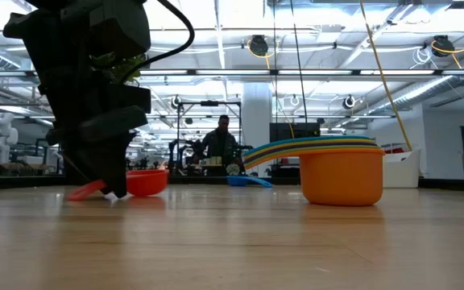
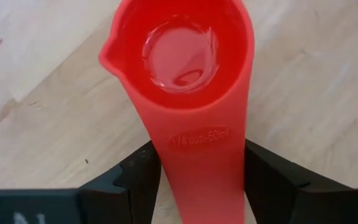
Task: Nest measuring cups in basket
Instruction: Stack the red measuring cup on top of the light blue measuring cup
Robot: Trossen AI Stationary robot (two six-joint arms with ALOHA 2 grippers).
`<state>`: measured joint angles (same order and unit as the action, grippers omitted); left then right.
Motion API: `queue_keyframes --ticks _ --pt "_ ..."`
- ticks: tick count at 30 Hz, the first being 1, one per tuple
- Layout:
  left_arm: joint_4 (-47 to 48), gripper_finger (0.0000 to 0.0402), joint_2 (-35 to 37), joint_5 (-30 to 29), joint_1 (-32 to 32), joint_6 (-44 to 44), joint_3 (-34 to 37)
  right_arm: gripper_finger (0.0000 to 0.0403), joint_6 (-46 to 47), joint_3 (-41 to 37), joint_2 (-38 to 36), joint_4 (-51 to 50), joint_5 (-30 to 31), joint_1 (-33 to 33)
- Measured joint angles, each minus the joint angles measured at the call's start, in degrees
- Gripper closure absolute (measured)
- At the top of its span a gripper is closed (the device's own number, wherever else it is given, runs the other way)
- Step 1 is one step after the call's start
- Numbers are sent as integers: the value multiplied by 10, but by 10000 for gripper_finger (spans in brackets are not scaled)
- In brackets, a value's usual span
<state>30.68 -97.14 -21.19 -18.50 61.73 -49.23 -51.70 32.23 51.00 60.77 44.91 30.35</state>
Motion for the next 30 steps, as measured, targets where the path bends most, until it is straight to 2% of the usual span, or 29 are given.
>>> queue_keyframes --ticks 12,17,22,30 --pt "0 241 0 1 -17 -76 0 243 0 0 0 0 0 0" --pt "-5 238 0 6 -19 -69 0 243 -1 0 0 -4 0 0" --pt "-33 243 17 45 -20 -58 0 243 -2 0 0 -8 0 0" --pt "-73 243 62 34 -24 -99 0 243 2 0 0 -10 0 0"
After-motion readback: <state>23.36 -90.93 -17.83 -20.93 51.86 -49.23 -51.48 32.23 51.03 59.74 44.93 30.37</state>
